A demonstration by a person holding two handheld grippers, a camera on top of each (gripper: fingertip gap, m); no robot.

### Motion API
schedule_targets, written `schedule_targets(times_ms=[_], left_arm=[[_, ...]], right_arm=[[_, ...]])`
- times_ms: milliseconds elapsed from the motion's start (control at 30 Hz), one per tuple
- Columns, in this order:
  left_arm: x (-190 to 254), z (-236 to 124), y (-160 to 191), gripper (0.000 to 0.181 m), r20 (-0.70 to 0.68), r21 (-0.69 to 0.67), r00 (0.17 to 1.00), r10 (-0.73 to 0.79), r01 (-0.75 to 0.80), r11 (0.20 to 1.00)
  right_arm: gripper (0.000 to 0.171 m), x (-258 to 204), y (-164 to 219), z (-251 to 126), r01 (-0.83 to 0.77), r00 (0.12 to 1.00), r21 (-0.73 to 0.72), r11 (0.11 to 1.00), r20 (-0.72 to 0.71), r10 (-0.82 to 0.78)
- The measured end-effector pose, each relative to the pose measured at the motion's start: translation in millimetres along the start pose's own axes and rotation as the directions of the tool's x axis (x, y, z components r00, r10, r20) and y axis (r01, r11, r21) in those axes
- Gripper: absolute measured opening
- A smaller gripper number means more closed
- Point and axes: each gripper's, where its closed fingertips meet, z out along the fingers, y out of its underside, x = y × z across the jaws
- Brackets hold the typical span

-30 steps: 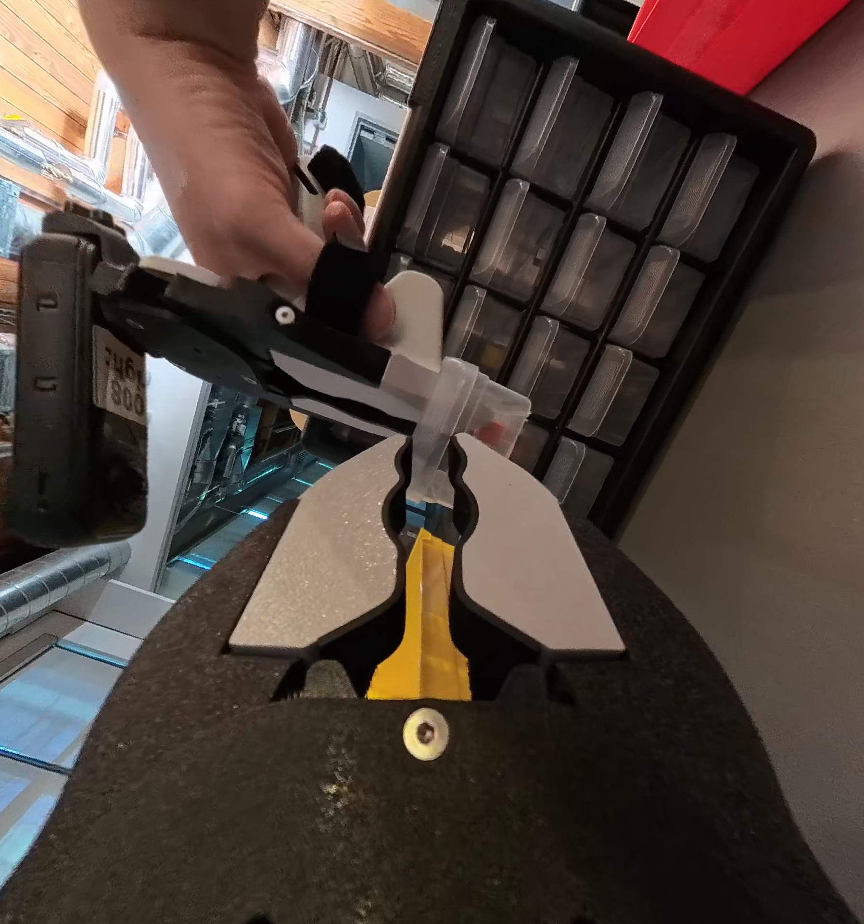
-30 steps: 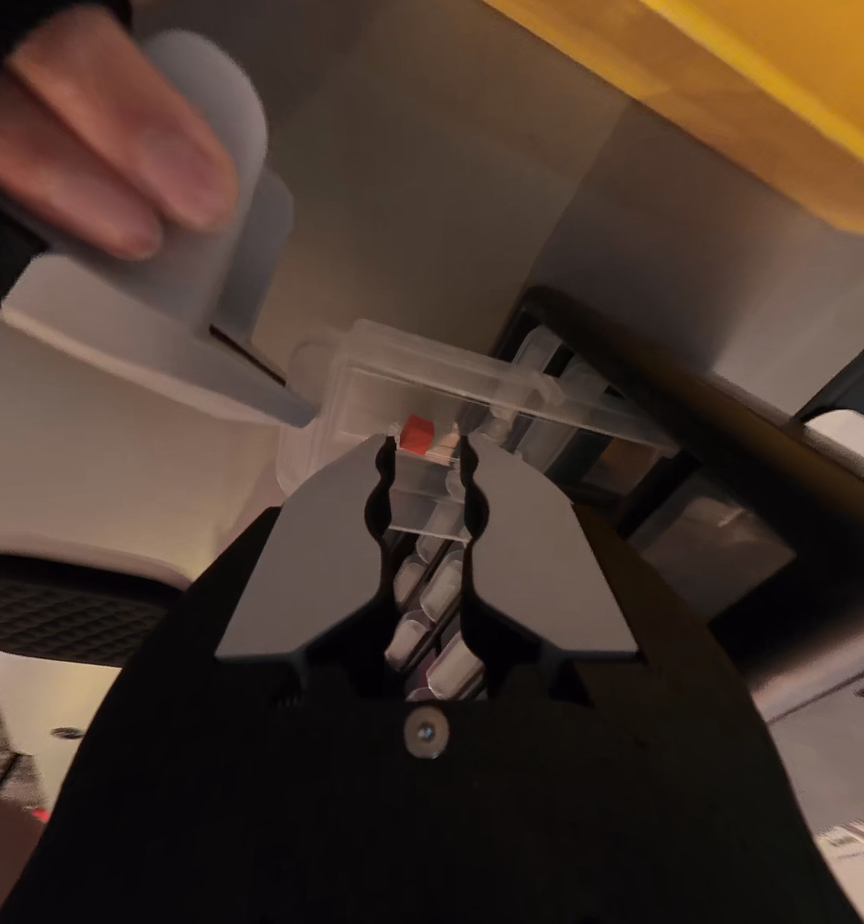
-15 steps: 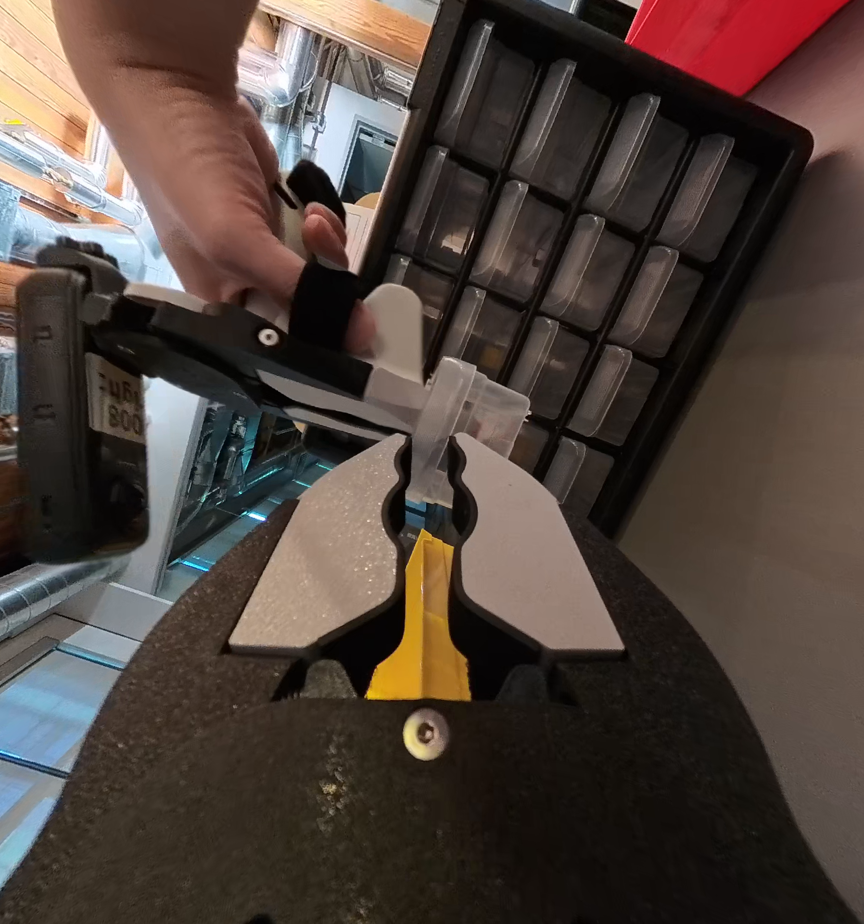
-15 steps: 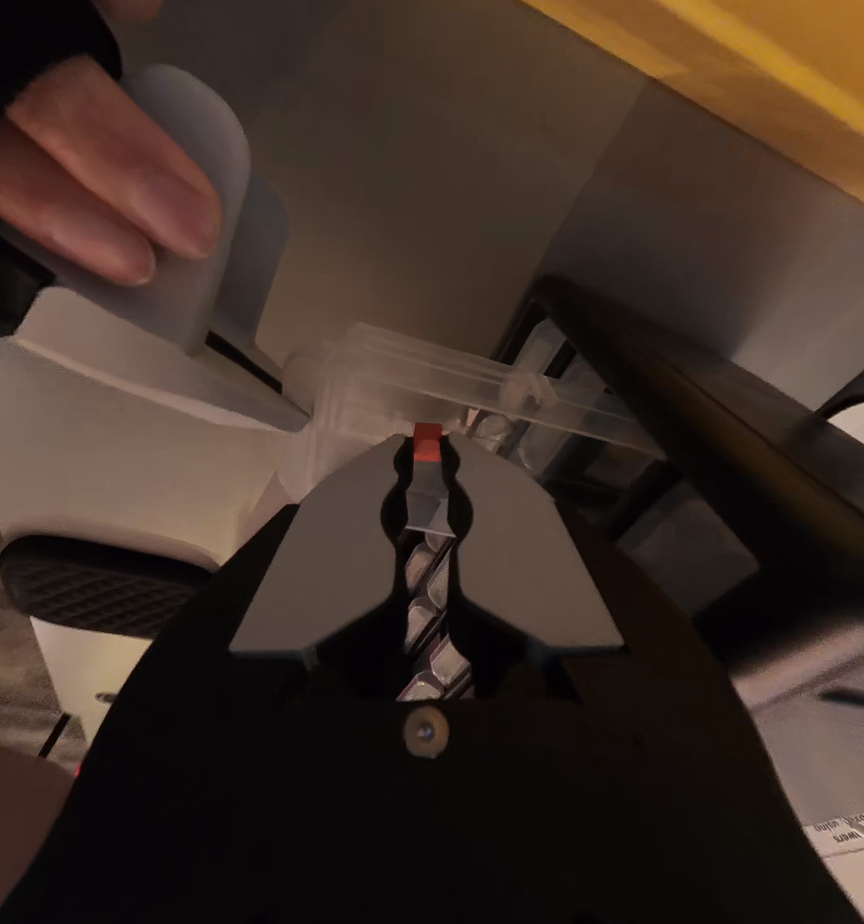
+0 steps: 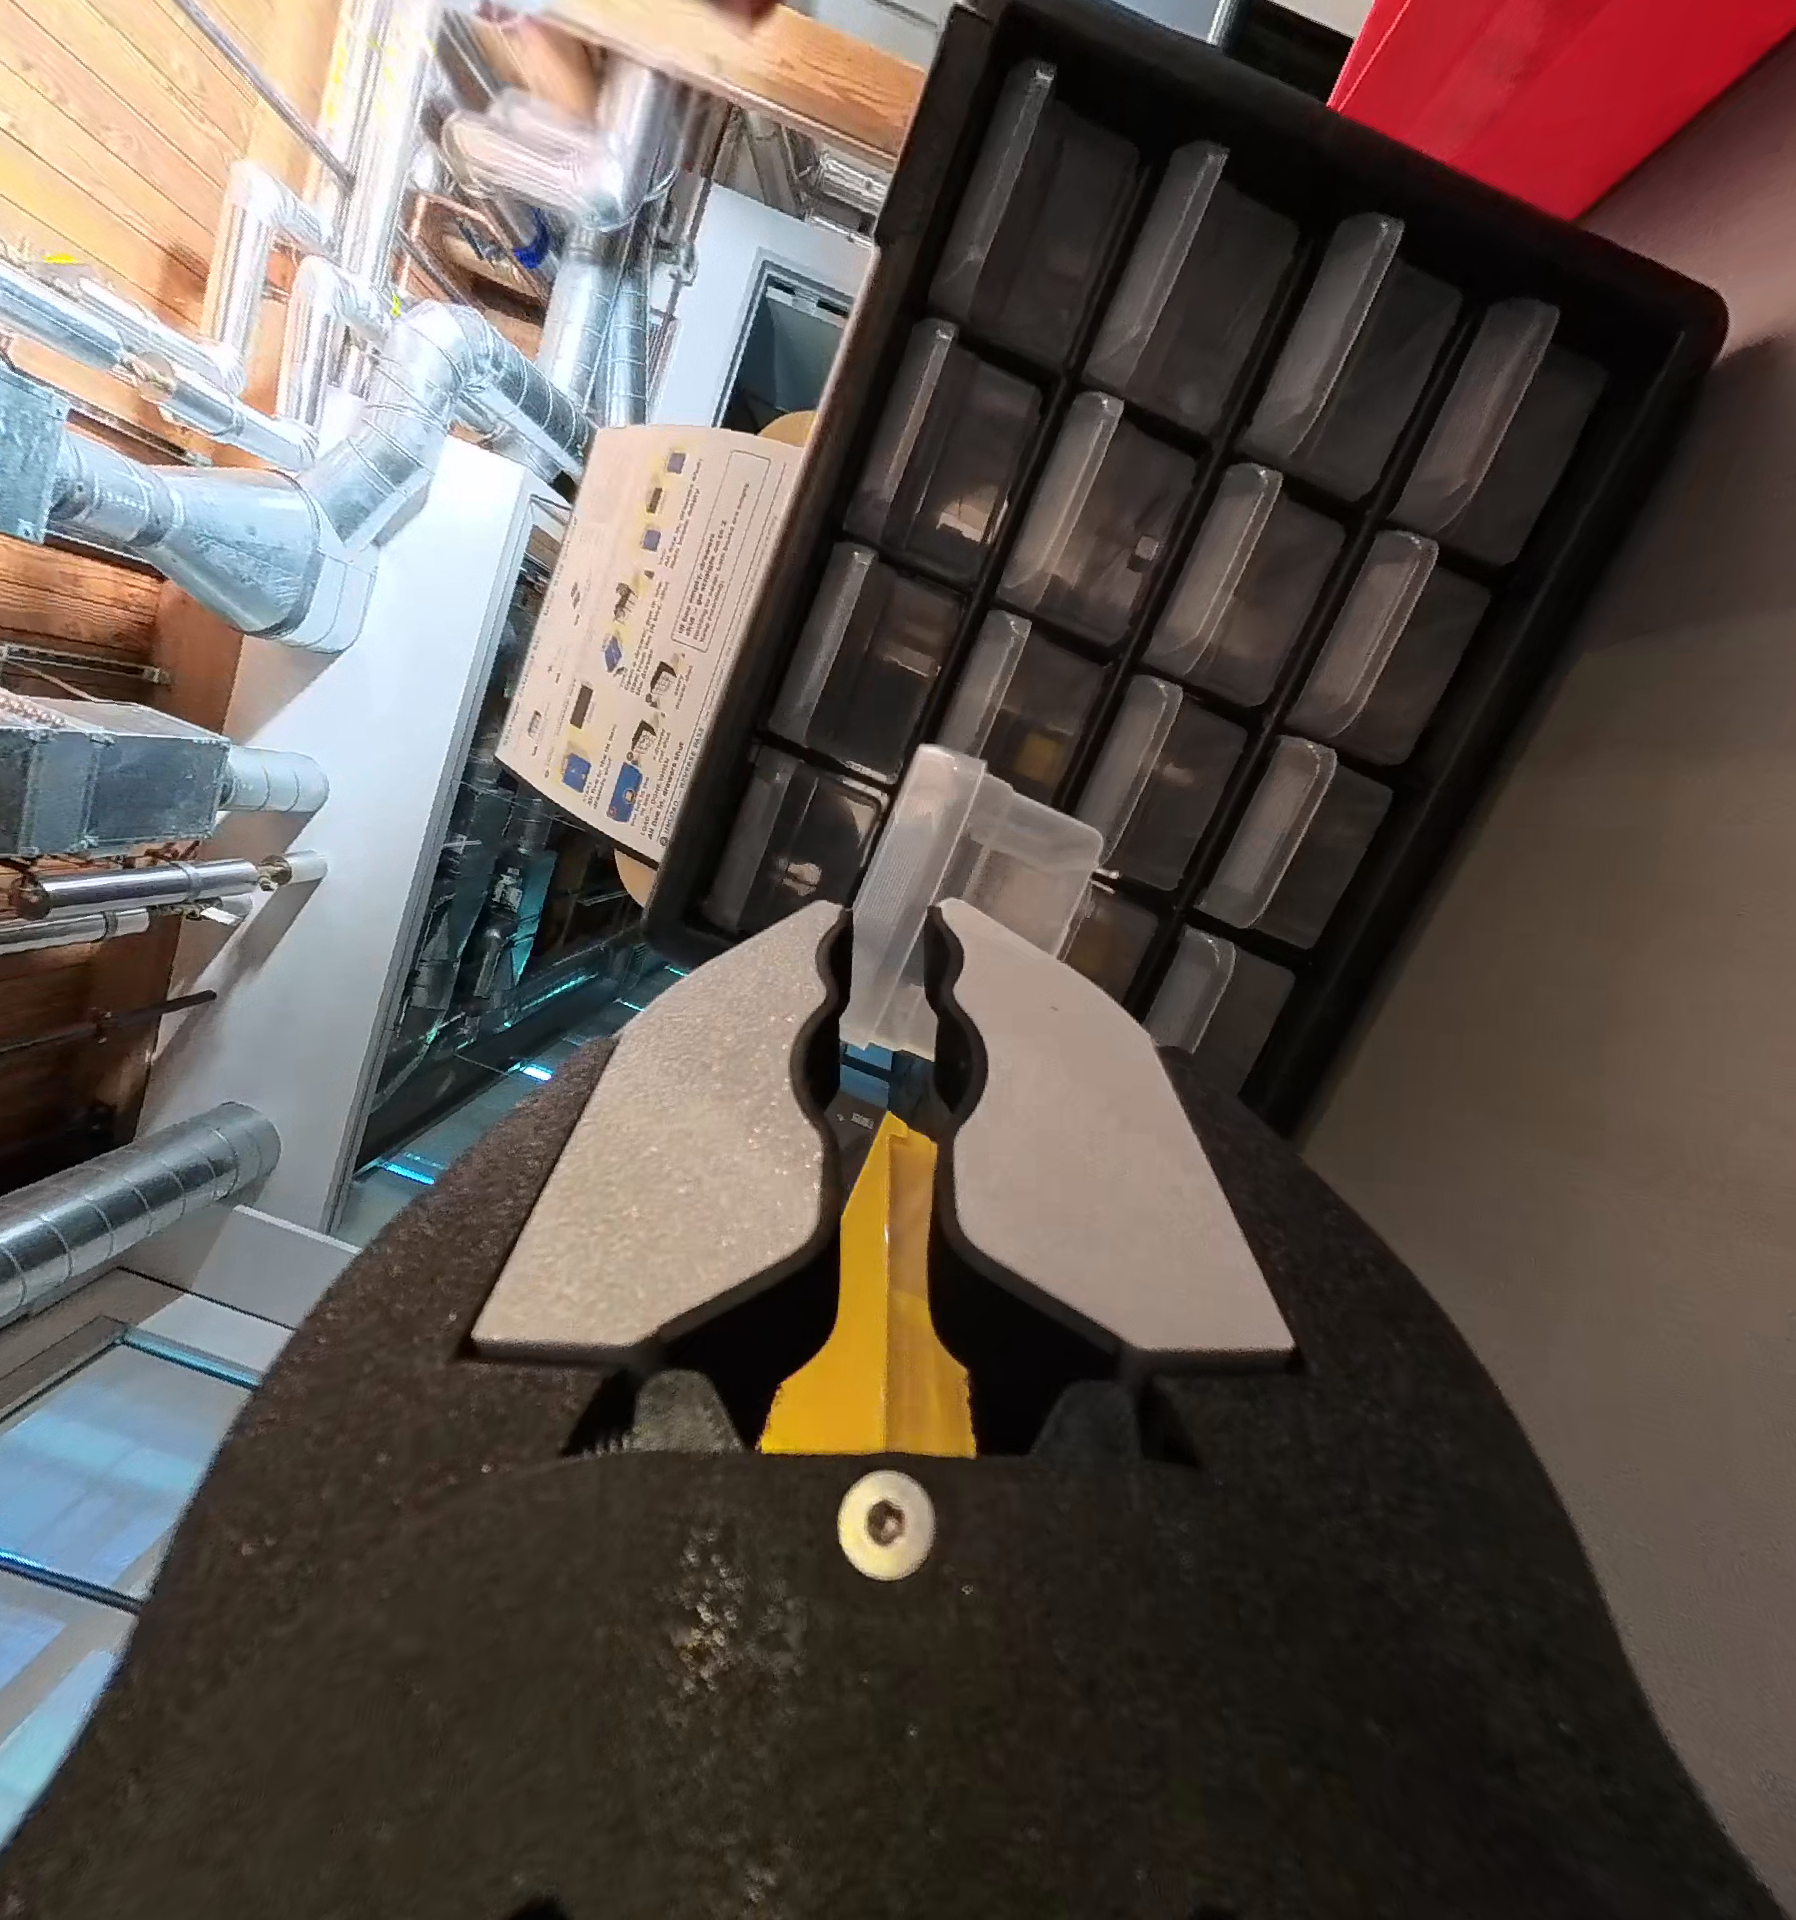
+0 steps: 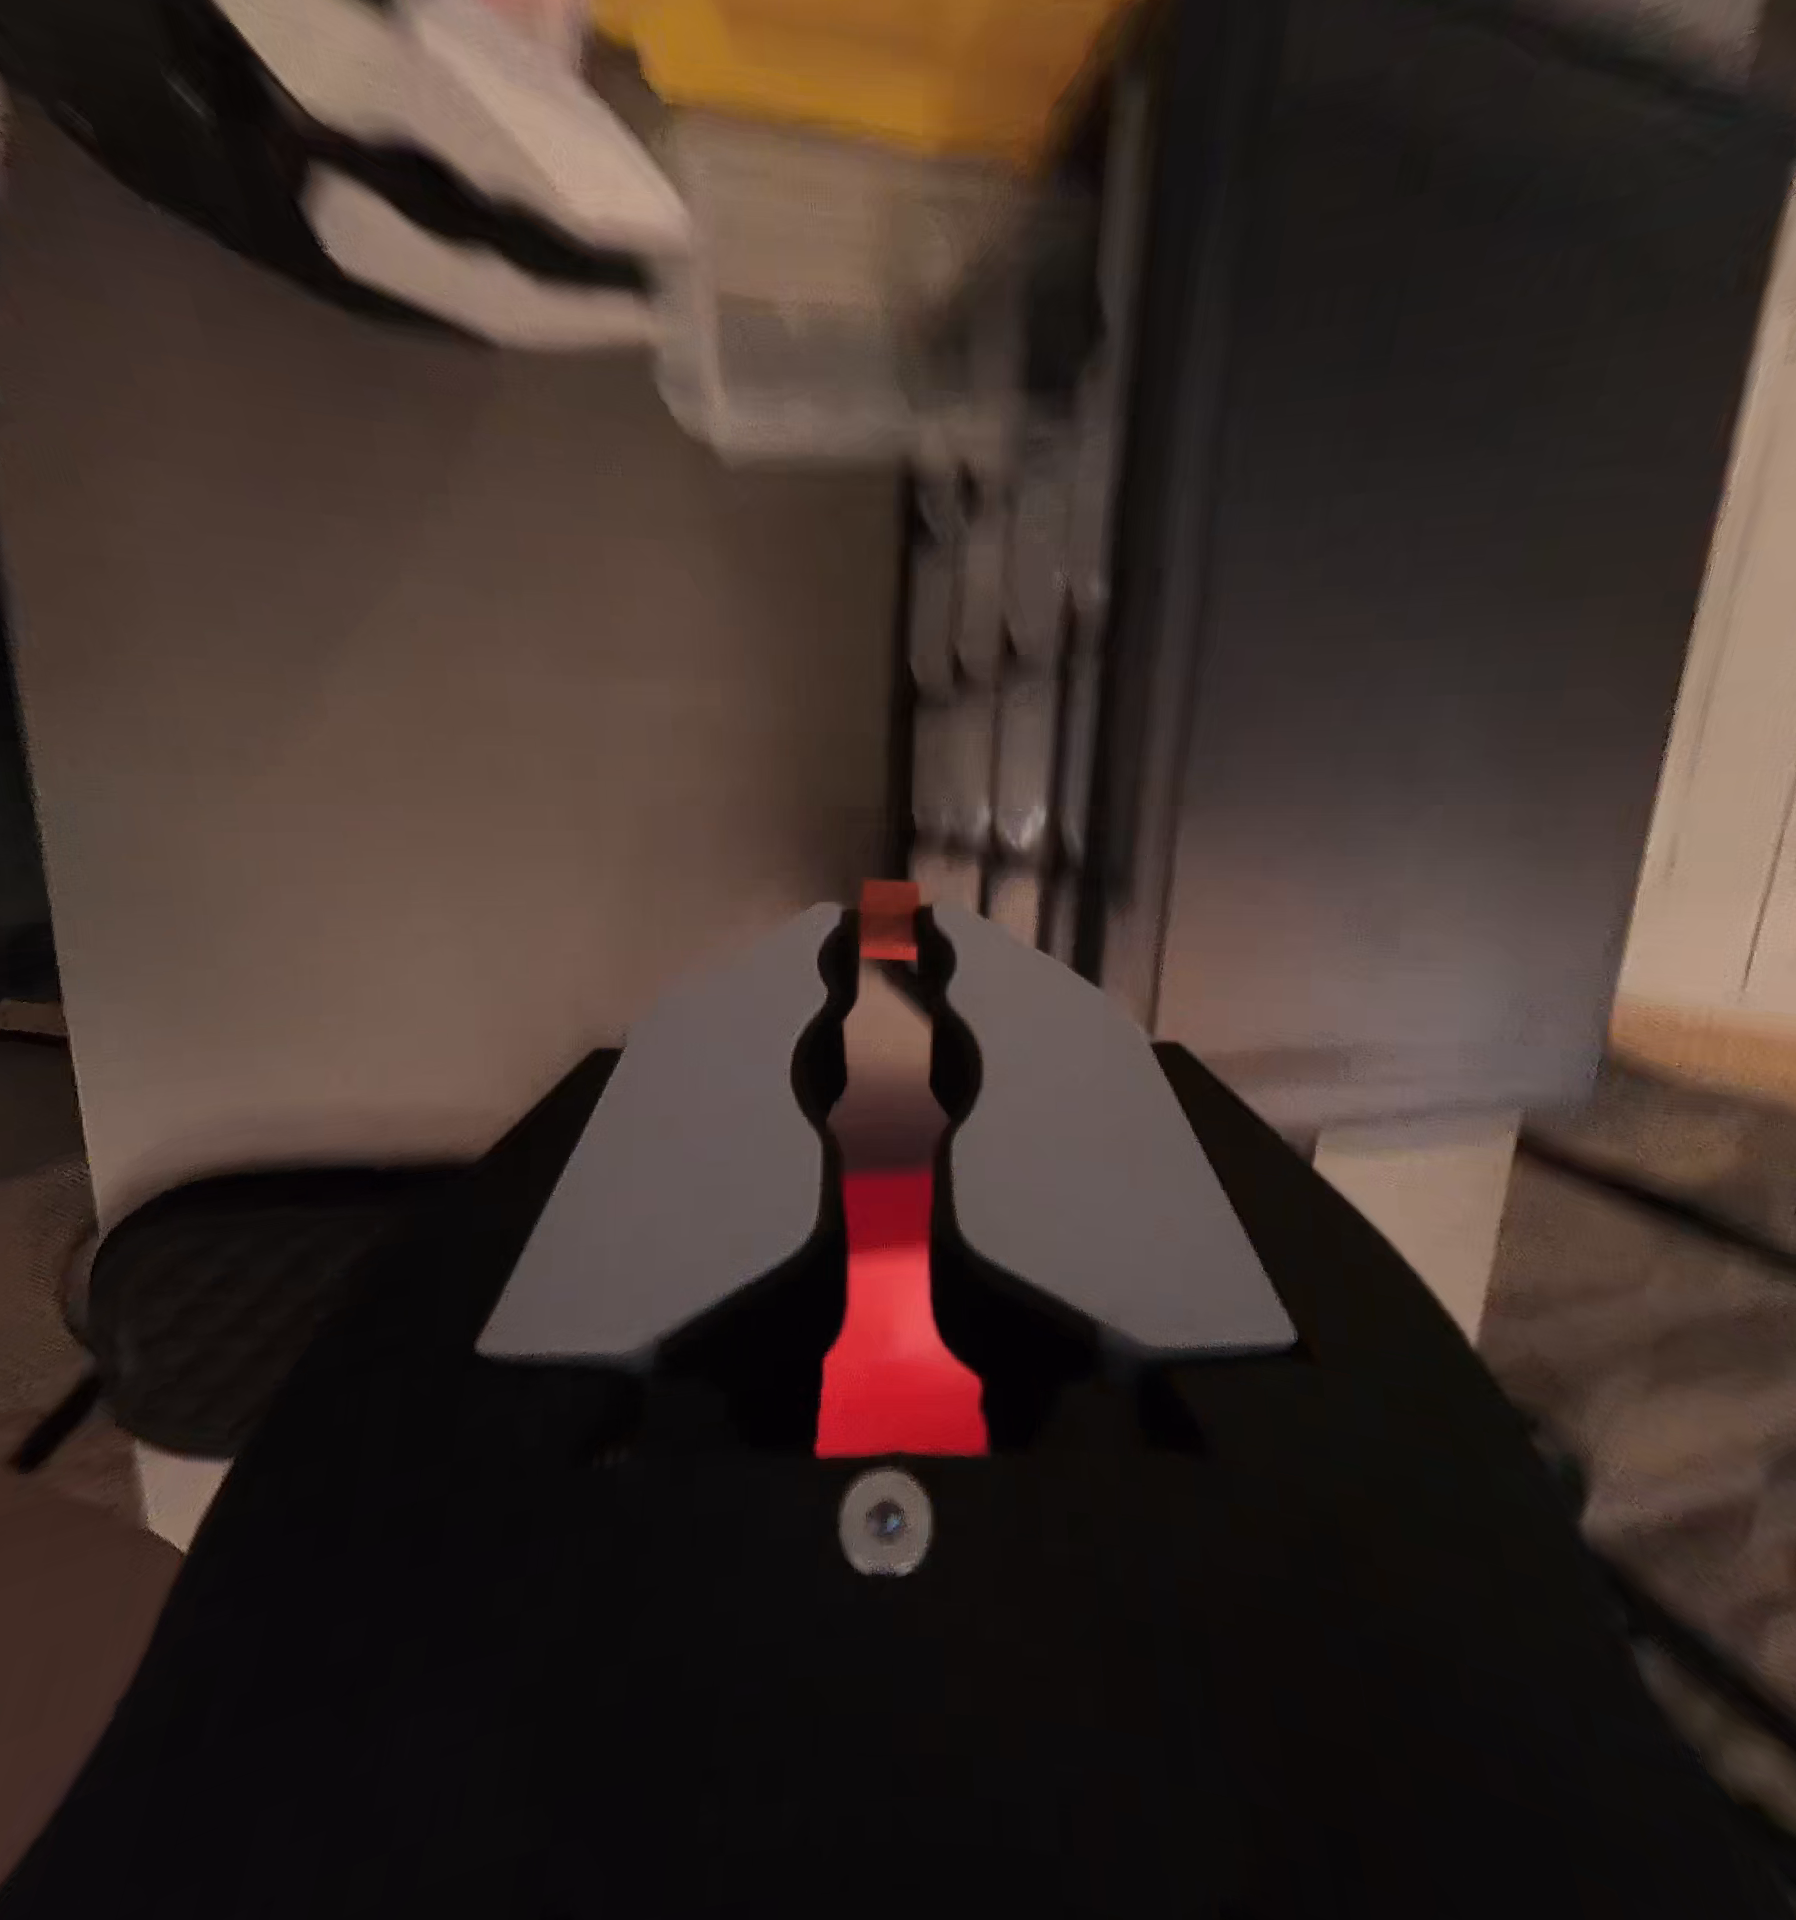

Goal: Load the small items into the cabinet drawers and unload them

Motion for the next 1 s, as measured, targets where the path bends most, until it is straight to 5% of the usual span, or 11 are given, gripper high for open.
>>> schedule_targets(times_ms=[200,400,700,1000], left_arm=[[-2.4,1.5,-1.2,0.012,0.02,-0.018,0.999,0.029,-0.029,0.999],[-2.2,0.4,-0.6,0.01,0.052,-0.028,0.996,0.073,-0.072,0.997],[-2.3,-0.6,0.9,0.009,0.082,-0.045,0.987,0.136,-0.133,0.99],[-1.1,-2.5,3.2,0.009,0.076,-0.051,0.986,0.148,-0.144,0.988]], right_arm=[[0.012,33.5,192.6,8.7,-0.416,0.909,-0.188,0.889,-0.097,0.405],[0.012,47.5,303.9,69.2,-0.471,0.881,-0.362,0.804,-0.151,0.448],[0.012,57.2,346.7,125.4,-0.526,0.837,-0.413,0.743,-0.098,0.538],[0.025,62.6,344.5,128.7,-0.572,0.816,-0.331,0.75,-0.135,0.562]])
